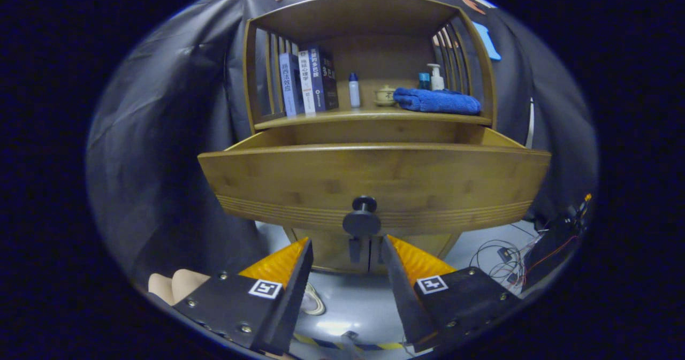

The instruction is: Pull open the drawer, take out the items inside it, and place them on the countertop above the cabinet.

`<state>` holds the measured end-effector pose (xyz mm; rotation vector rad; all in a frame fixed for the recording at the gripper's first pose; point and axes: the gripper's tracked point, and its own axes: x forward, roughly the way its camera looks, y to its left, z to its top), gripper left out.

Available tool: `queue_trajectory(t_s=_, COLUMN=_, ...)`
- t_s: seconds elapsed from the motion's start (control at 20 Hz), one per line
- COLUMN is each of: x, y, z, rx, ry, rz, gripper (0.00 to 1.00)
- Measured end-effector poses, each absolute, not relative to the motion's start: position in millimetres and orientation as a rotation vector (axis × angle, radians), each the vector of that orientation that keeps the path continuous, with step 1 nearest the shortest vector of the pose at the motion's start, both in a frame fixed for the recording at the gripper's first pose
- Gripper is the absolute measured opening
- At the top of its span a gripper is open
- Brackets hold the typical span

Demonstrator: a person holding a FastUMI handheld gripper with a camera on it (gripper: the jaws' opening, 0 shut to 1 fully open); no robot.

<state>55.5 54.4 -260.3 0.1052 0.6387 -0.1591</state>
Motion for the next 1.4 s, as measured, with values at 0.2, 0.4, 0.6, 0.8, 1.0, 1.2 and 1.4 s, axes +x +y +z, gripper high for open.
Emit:
queue_trajectory(t_s=0.2, x=44.3, y=60.6, z=-240.8, rx=0.111, ry=0.592, rz=-0.144, gripper=0.77)
queue_trajectory(t_s=0.4, x=46.7, y=67.1, z=-205.8, rx=0.12, ry=0.49, rz=-0.13, gripper=0.77)
queue_trajectory(t_s=0.6, x=56.4, y=66.1, z=-158.5, rx=0.08, ry=0.363, rz=-0.111, gripper=0.77)
queue_trajectory(t_s=0.8, x=80.6, y=55.8, z=-120.9, rx=0.055, ry=0.269, rz=-0.113, gripper=0.76)
queue_trajectory(t_s=1.0, x=111.9, y=35.7, z=-106.1, rx=0.025, ry=0.243, rz=-0.135, gripper=0.76)
queue_trajectory(t_s=1.2, x=150.2, y=13.0, z=-112.8, rx=0.012, ry=0.33, rz=-0.146, gripper=0.76)
queue_trajectory(t_s=1.4, x=183.5, y=-2.9, z=-126.9, rx=-0.006, ry=0.414, rz=-0.148, gripper=0.76)
